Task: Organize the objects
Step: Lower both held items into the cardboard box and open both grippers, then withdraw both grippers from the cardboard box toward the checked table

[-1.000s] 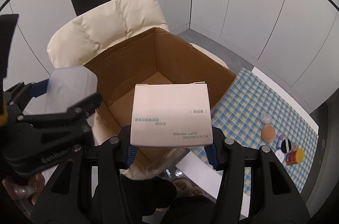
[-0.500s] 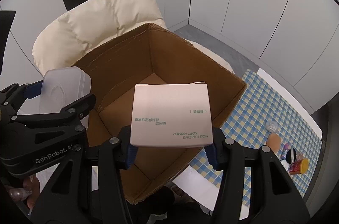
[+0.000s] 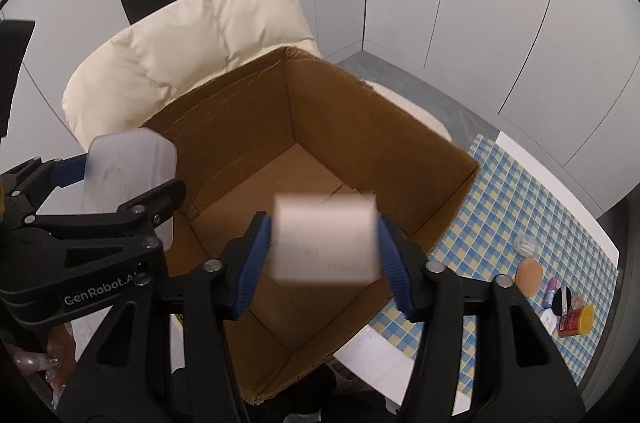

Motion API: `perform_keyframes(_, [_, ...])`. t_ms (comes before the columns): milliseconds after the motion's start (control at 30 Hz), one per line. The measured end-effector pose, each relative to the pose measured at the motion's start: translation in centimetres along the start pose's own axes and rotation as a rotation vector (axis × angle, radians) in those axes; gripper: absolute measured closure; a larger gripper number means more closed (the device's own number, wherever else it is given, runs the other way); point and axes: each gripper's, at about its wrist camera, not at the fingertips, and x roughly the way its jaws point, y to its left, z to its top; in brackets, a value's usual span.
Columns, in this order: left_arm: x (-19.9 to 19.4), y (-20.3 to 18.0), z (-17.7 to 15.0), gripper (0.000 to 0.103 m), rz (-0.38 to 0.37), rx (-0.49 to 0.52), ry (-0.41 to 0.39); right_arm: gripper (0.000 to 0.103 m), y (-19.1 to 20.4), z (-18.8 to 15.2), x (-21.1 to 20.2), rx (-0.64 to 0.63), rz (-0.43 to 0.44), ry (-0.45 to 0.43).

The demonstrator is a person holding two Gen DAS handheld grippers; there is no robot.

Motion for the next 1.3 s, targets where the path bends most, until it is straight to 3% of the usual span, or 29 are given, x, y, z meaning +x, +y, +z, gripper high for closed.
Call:
perform_keyframes(67, [0.2,0.1,0.1,0.011,0.023,-0.002,0.019,0.011,-0.3,0.1,0.0,0.002,-0.05,-0.008])
perform_keyframes(100, [0.3,0.3,0.1,0.005,0.013,-0.007,0.029,0.008,-0.6,0.1,0.0,0.002,-0.063,-0.011])
perform_keyframes(233, [0.0,0.9,0.0,0.002,-0.047,-0.041,0.025,0.008,-1.5,0.0,-0.3,0.026,-0.042,-0.018])
perform_keyframes(367, [-0.6,0.9,-0.2,0.002,-0.017,-0.036,0.001,0.008,-1.6,-0.2,-0.3,0.022,-0.05,-0.017])
perform_keyframes(1300, [-4.6,1.9,-1.3,0.002,-0.028,-0.055,-0.063,0.008,-0.9,-1.0,-4.2,0.035,-0.035,-0.065])
